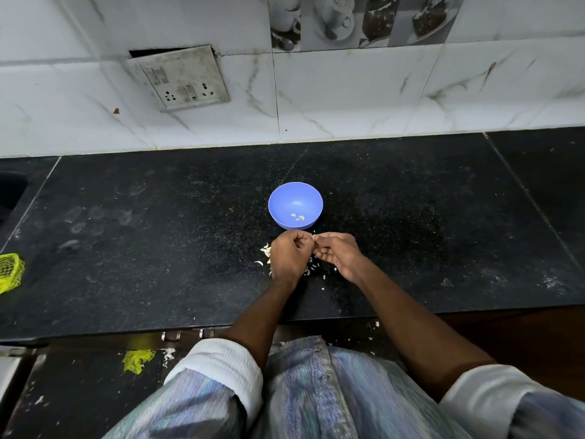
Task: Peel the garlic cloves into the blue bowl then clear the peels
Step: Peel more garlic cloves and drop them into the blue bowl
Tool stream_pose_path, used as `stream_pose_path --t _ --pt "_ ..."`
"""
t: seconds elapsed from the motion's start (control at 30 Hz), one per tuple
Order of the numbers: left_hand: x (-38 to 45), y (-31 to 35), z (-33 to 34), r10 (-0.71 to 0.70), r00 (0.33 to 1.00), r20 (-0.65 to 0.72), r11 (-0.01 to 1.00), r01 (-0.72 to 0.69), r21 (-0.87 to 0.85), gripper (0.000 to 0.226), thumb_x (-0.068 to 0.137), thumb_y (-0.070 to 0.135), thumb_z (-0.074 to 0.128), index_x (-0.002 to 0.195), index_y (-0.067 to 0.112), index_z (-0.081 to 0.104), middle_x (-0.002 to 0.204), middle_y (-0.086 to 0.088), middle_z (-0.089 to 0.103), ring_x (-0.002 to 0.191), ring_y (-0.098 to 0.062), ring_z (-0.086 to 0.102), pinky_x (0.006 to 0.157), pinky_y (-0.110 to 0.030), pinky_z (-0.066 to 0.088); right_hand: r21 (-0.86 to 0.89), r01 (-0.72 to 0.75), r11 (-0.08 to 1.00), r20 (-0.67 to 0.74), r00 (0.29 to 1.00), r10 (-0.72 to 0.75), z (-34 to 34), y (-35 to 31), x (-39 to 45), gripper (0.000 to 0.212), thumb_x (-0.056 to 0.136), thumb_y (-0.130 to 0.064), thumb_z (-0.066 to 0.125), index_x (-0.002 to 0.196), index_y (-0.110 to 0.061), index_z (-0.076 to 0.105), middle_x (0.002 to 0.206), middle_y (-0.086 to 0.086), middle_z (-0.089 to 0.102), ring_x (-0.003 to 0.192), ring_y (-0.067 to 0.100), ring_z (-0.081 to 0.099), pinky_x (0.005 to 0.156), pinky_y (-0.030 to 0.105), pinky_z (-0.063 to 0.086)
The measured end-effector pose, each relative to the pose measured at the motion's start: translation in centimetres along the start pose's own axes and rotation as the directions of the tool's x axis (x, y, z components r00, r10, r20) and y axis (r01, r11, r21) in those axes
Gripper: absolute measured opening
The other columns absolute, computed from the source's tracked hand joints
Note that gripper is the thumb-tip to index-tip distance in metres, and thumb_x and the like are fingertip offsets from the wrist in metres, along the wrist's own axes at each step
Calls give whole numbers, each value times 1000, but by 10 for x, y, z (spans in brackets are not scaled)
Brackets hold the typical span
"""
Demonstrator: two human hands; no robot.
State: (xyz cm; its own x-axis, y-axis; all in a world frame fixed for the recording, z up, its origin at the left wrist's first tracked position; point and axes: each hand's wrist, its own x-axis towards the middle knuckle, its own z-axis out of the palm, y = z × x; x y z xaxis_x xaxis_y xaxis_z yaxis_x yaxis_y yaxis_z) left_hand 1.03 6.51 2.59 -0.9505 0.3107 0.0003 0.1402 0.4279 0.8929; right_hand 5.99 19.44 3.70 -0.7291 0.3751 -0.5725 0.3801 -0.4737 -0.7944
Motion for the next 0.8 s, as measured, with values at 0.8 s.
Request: stream_pose_path --t 0.8 --pt "3 5 0 -21 999 -29 992 25 124 11 84 29 74 85 25 84 74 10 78 67 -8 72 65 -35 60 -91 131 987 -74 988 -137 2 -2 2 7 92 0 69 94 2 75 70 7 74 61 11 67 65 22 56"
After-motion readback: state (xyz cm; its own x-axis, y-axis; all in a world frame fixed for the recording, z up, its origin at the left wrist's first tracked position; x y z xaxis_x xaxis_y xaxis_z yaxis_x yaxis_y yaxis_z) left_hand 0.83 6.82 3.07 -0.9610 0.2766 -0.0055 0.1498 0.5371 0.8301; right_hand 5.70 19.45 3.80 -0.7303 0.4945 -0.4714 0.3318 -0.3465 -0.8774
